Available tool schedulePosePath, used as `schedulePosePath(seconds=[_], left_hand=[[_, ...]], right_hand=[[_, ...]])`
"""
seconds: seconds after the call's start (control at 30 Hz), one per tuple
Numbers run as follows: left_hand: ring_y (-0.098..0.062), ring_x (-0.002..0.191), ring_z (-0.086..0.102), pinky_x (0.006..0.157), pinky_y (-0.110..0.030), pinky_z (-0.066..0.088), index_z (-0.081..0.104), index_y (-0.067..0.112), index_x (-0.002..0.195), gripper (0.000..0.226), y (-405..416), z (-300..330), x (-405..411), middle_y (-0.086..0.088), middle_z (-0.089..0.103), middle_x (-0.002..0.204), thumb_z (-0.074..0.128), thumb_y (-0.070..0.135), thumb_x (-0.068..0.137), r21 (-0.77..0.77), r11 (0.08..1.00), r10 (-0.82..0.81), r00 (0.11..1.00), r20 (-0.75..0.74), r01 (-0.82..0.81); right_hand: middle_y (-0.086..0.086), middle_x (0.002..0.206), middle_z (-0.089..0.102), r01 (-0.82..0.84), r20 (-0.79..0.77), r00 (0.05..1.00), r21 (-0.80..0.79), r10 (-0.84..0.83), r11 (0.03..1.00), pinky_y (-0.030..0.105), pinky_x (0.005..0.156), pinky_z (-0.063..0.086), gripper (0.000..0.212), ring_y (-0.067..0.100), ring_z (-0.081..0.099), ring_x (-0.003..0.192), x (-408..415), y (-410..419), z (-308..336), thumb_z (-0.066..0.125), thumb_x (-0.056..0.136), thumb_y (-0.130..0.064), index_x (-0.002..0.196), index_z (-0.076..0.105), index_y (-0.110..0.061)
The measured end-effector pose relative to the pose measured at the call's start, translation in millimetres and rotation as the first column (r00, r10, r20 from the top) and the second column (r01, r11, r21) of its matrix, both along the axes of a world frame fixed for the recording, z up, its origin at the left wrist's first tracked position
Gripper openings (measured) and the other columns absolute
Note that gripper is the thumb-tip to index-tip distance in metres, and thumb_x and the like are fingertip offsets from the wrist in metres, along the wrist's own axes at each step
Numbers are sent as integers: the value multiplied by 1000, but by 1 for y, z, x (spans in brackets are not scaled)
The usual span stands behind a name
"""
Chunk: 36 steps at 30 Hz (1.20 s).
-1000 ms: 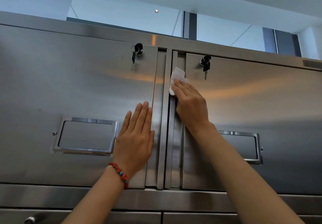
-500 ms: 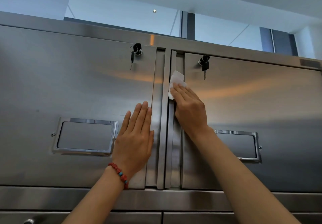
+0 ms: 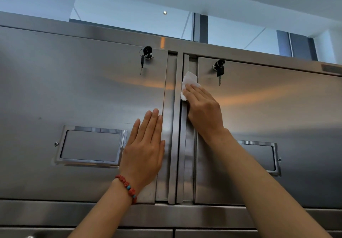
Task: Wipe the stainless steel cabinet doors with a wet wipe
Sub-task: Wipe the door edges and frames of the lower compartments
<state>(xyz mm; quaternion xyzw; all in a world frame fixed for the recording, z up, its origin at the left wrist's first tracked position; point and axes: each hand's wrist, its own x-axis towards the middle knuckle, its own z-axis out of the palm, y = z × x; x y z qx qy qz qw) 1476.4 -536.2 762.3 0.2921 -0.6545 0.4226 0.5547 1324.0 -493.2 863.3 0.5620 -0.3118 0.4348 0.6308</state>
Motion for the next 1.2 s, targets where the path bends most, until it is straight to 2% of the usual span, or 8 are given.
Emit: schedulePosePath(seconds=[0.23,0.47,0.6,0.7,0.8,0.9,1.07,1.2], left_hand=[[-33,136,30,112,-43,18,37,-3,137,54,-2,0,0,-20,32,146,22,29,97,-17,1000,4,1000,0,-4],[-33,136,31,111,-43,18,37,-2,137,54,-1,0,1,-20,32,146,23,29,96,-6,1000,18,1000,2,-17],[-33,135,30,111,-42,18,37,-3,137,56,0,0,1,-20,32,146,14,31,100,1,1000,17,1000,5,-17],[-33,136,30,111,-43,18,38,-3,137,54,-1,-1,1,-20,32,146,21,29,97,-9,1000,24,1000,6,-24],[-33,135,31,111,-43,18,38,-3,137,54,-2,-1,0,-20,32,146,26,29,95,-14,1000,16,1000,1,-16],[-33,136,31,112,-43,17,37,-2,137,53,-2,0,0,-19,32,146,23,29,97,-17,1000,25,1000,-3,-25],[-33,136,30,111,-43,18,38,-3,137,55,-1,0,0,-20,32,147,18,30,98,-4,1000,31,1000,5,-31],[-33,135,31,112,-43,15,38,-2,137,54,-1,0,0,-20,32,146,22,29,97,-10,999,38,999,0,-38]], right_hand=[[26,109,65,-2,35,999,24,1,1000,48,92,46,33,38,63,103,5,1,26,68,73,13,106,66,10],[24,116,62,10,83,996,59,-15,998,42,100,41,35,36,60,111,8,4,46,61,77,15,111,65,8],[25,109,65,3,63,998,48,-6,999,45,94,45,34,38,63,103,6,6,36,68,71,15,104,68,8],[25,107,66,-1,50,999,56,-2,998,46,91,46,33,38,64,101,6,5,31,70,70,14,103,68,8],[25,112,64,-7,63,998,62,3,998,44,96,44,33,38,62,107,7,6,39,66,75,14,107,66,8],[26,115,63,-1,83,997,78,-5,997,42,98,41,35,38,60,109,9,7,40,63,76,14,110,65,9],[27,107,66,1,52,999,42,-3,999,46,90,47,33,39,64,101,7,7,32,68,70,17,102,68,10],[27,113,63,13,45,999,59,-16,998,44,96,43,34,39,61,107,7,7,40,64,74,16,107,65,10]])
